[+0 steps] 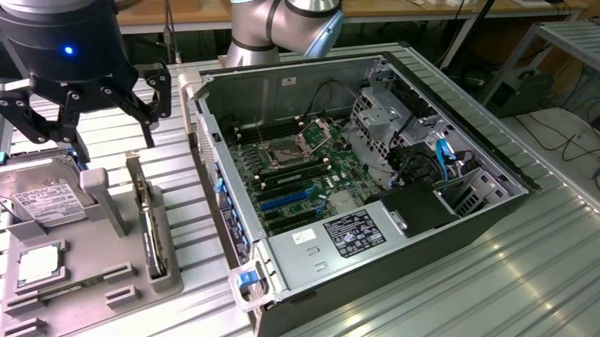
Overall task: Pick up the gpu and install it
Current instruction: 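Pick up the gpu and move the gpu toward the slot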
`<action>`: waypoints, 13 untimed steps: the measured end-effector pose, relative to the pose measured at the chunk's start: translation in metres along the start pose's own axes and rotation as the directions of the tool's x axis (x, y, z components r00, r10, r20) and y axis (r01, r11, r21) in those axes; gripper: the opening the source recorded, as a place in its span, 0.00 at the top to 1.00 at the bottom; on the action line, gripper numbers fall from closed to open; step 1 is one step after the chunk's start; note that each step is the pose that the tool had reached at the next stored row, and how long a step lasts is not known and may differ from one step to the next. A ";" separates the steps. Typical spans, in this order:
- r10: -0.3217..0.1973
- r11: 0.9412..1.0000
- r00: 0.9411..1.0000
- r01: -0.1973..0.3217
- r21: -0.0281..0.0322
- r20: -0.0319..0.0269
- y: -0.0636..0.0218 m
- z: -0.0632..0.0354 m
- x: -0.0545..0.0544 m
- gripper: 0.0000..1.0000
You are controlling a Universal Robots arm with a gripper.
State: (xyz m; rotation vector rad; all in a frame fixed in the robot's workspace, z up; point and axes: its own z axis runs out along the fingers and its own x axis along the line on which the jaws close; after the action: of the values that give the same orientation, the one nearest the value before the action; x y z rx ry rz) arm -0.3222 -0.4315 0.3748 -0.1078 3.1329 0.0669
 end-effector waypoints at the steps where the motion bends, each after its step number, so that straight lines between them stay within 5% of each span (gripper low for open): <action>1: -0.001 1.000 1.000 0.001 0.000 0.000 -0.0018 0.0016 0.000 0.28; 13: 0.005 1.000 1.000 -0.005 0.000 0.000 -0.0055 0.0176 0.000 0.28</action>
State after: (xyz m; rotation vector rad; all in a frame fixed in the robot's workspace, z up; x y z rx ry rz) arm -0.3222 -0.4363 0.3570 -0.0996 3.1329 0.0670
